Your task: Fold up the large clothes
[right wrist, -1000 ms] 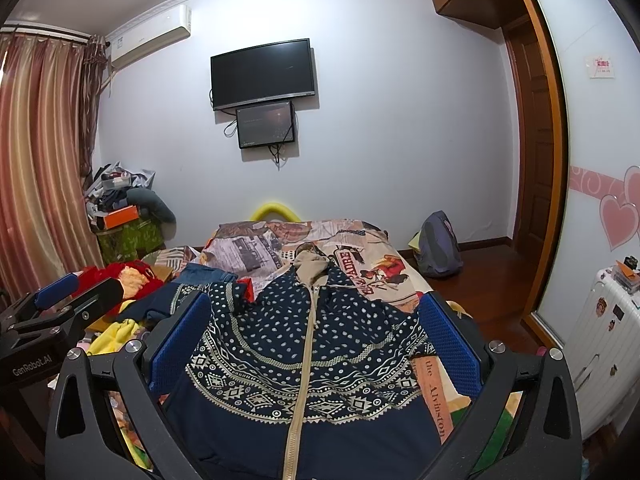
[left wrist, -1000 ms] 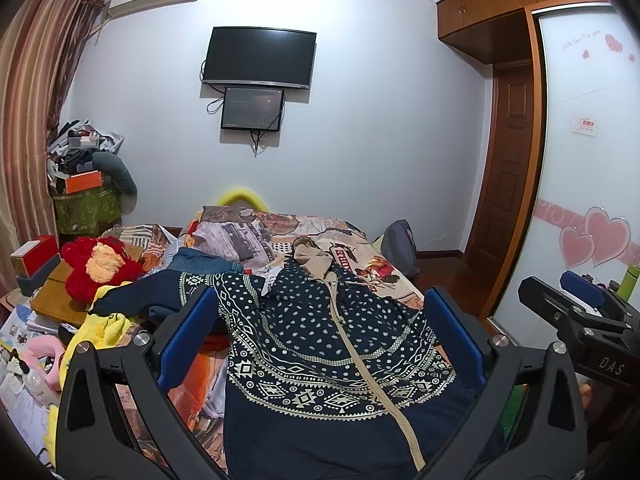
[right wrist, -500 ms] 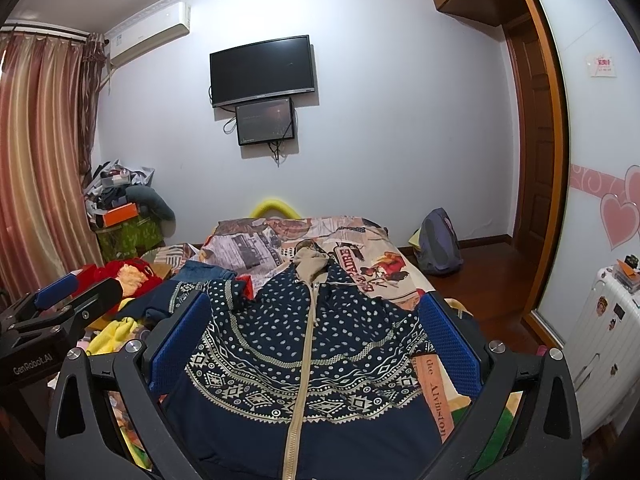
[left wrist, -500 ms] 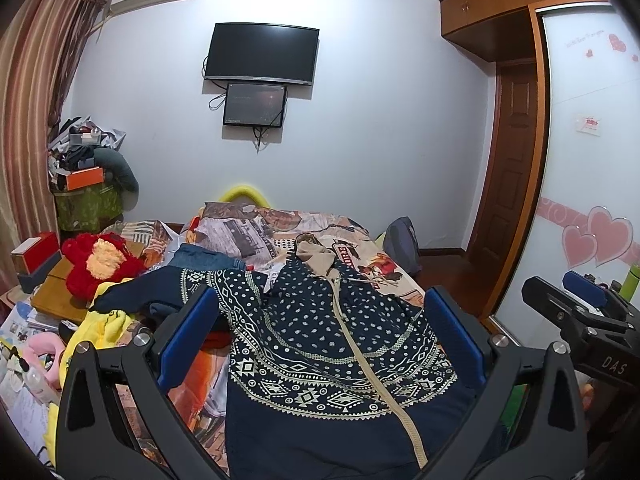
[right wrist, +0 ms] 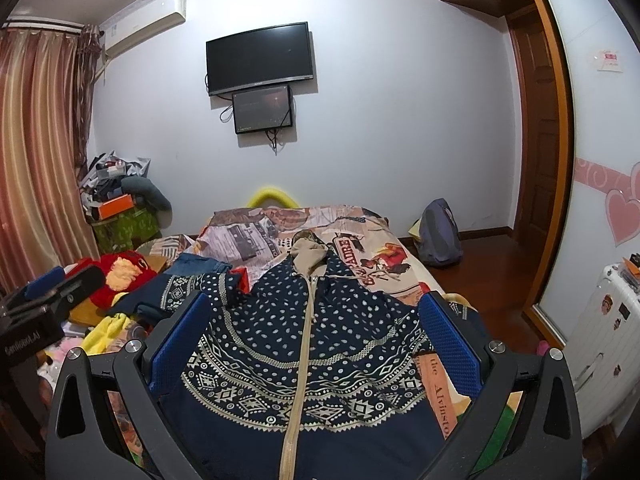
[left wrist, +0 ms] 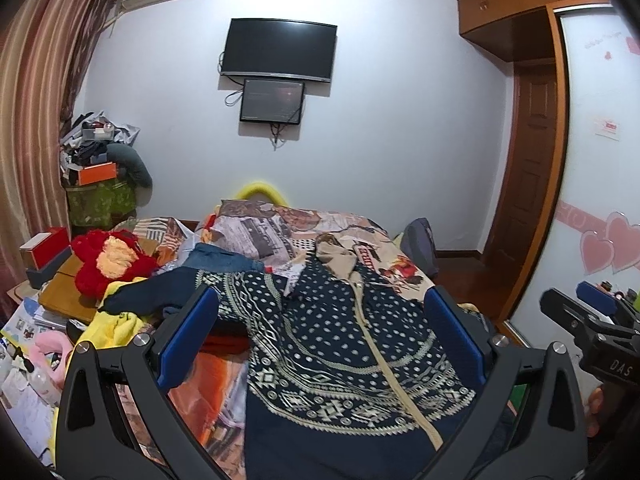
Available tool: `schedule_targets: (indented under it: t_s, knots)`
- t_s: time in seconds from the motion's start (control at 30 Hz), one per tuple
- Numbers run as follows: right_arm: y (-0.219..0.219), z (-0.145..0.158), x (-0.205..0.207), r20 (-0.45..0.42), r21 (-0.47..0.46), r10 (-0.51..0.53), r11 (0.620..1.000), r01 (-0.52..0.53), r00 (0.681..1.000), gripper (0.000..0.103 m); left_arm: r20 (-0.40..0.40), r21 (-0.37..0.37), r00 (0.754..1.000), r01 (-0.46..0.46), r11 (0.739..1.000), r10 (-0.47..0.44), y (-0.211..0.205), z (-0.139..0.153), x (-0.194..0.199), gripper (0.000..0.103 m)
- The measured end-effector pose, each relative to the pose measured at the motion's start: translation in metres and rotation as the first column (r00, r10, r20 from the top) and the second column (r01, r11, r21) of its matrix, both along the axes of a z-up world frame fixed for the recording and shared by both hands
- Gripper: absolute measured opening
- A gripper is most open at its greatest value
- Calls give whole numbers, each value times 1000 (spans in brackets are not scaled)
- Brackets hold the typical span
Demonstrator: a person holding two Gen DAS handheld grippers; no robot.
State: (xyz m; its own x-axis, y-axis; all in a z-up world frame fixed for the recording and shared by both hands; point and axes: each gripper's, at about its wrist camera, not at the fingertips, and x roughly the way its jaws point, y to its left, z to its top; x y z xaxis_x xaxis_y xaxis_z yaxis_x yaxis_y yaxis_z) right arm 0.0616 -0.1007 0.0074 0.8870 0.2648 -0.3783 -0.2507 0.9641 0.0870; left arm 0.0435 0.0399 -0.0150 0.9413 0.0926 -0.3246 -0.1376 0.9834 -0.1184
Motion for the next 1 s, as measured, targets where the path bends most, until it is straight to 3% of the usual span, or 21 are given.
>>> schedule_targets:
  t_s: [0.33,0.5,0.63,0.7,0.8,1.0]
  knots:
    - [6,-4,34,0,-28,-6,1000,6,1000,103,-12,35,984,-178,983,178,62,-10,42,103]
    - [11,-19,63,-22,-73,-33,997,31,999,103,-115,30,960,-255,966,257,111,-36,72,103]
    - [17,-35,88,-55,-125,-52,991,45,997,103,-228,-115,930,-321,940,289,171,-76,92,103]
    - [18,-42,96,-76,-142,-60,989,49,995,103,-306,-220,905,-369,903,295,208,-103,101,103]
    - [20,-55,112,-121,-155,-66,987,47,990,103,-384,-314,877,-418,853,289,246,-136,109,103]
    - [23,-82,141,-222,-157,-69,987,35,973,103,-458,-508,875,-400,762,155,299,-191,127,103]
